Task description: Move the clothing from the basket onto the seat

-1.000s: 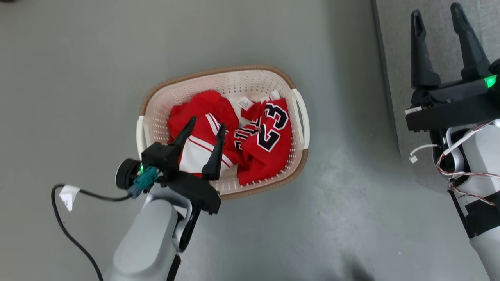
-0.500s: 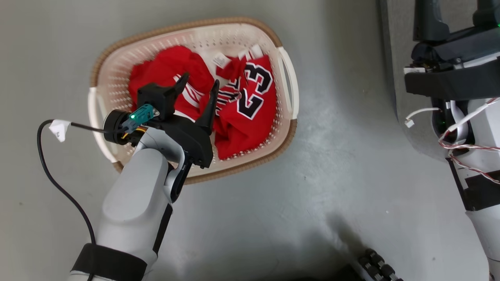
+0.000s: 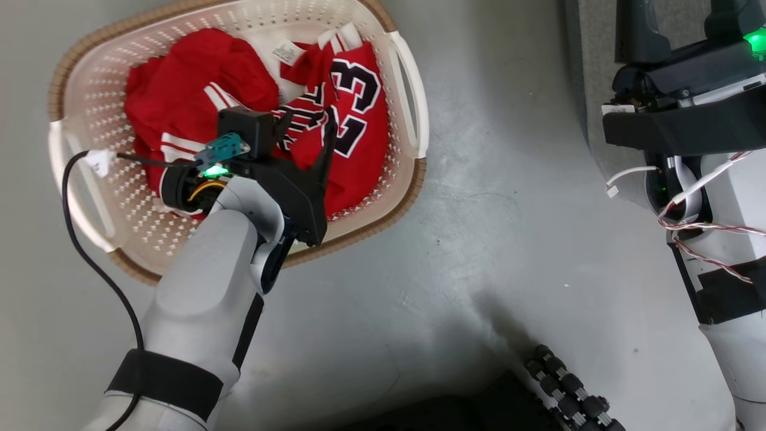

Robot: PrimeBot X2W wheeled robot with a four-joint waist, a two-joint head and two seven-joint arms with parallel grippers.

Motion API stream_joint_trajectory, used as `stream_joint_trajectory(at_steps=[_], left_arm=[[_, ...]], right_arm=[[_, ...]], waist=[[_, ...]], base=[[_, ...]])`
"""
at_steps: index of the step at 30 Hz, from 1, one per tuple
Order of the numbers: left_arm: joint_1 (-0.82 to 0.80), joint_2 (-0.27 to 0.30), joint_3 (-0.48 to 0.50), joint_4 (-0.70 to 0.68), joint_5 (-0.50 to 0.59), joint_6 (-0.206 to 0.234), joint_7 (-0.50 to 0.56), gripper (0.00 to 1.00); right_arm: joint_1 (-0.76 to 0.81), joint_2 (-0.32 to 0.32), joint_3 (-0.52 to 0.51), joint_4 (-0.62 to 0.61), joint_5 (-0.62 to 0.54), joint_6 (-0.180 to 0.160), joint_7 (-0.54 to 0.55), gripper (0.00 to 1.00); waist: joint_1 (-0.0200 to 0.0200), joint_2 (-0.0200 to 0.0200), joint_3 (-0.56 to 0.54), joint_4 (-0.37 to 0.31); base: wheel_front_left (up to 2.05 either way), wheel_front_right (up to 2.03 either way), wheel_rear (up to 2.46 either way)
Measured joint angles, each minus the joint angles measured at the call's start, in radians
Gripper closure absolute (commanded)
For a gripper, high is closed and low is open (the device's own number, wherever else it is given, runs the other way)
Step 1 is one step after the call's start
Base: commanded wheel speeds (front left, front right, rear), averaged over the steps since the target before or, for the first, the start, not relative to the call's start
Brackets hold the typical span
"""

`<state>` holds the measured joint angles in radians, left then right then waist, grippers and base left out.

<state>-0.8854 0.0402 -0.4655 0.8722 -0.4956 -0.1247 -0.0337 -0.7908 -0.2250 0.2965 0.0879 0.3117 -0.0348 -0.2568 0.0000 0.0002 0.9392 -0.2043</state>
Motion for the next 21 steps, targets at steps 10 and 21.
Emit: stream_joint_trajectory(at_steps=[10,21], left_arm=[[-0.035,0.001,-0.054,0.063,-0.006,0.000,0.029,0.00],[-0.116,0.002,-0.046,0.131,-0.012,0.004,0.032,0.00]], right_arm=[[-0.001,0.018,0.000,-0.008,-0.010,0.006,0.000,0.00],[-0.004,0.025,-0.005,-0.044,-0.015,0.017,0.000,0.00]], waist=[[0.0000,-0.0001,0.038,-0.037],[0.0000,-0.0001,0.078,-0.053]], base=[[0.00,0.00,0.00],[0.00,0.00,0.00]])
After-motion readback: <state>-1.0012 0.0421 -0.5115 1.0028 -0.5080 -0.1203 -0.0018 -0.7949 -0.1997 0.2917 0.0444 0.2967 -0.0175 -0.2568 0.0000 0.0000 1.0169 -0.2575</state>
